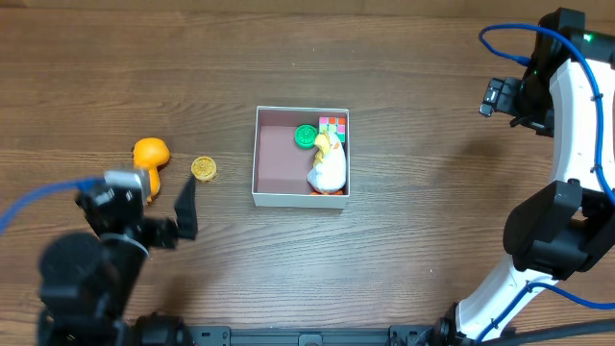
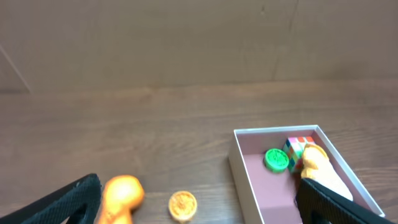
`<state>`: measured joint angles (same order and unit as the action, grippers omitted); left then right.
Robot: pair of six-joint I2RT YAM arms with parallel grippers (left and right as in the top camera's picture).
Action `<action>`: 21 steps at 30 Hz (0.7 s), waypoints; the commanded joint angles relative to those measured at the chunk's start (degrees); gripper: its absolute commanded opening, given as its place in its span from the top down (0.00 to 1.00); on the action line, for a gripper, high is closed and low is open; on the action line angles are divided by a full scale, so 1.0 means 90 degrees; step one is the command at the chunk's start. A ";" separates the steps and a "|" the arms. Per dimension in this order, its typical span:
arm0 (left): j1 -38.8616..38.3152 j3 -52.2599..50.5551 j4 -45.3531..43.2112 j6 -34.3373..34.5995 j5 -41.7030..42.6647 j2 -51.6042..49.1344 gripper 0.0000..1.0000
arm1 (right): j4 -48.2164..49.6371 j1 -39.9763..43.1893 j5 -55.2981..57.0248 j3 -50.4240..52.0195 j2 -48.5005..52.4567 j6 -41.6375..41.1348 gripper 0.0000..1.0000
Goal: Pack container
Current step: 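Move the left gripper up and over the orange dinosaur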
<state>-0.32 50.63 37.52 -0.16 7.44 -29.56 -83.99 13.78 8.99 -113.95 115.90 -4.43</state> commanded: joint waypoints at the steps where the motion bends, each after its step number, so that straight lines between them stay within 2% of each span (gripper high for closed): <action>1: 0.0036 0.1542 0.0044 -0.1115 -0.0039 -0.0930 0.00 | 0.0022 -0.0017 -0.0010 0.0007 0.0012 -0.0024 0.00; 3: 0.0041 0.2106 0.0231 -0.1433 -0.0231 -0.1338 0.00 | 0.0022 -0.0017 -0.0010 0.0007 0.0012 -0.0024 0.00; 5: 0.0039 0.2783 0.0838 -0.1387 -0.0799 -0.1940 0.00 | 0.0022 -0.0017 -0.0010 0.0007 0.0012 -0.0024 0.00; 8: 0.0041 0.3825 0.2152 -0.1144 -0.1579 -0.2973 0.00 | 0.0022 -0.0017 -0.0010 0.0007 0.0012 -0.0024 0.00; 11: 0.0039 0.4930 0.3648 -0.1100 -0.1651 -0.4126 0.00 | 0.0022 -0.0022 -0.0010 0.0007 0.0012 -0.0024 0.00; 14: 0.0039 0.5459 0.4500 -0.1098 -0.1503 -0.4959 0.00 | 0.0022 -0.0022 -0.0010 0.0007 0.0012 -0.0024 0.00; 17: 0.0039 0.5501 0.5003 -0.1093 -0.1513 -0.5578 0.00 | 0.0022 -0.0022 -0.0010 0.0007 0.0012 -0.0024 0.00; 21: 0.0046 0.5501 0.5406 -0.0551 -0.1700 -0.6220 0.00 | 0.0022 -0.0022 -0.0010 0.0007 0.0012 -0.0024 0.00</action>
<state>-0.27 98.43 84.18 -8.91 -5.65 -82.19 -84.01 13.78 8.97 -113.93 115.90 -4.45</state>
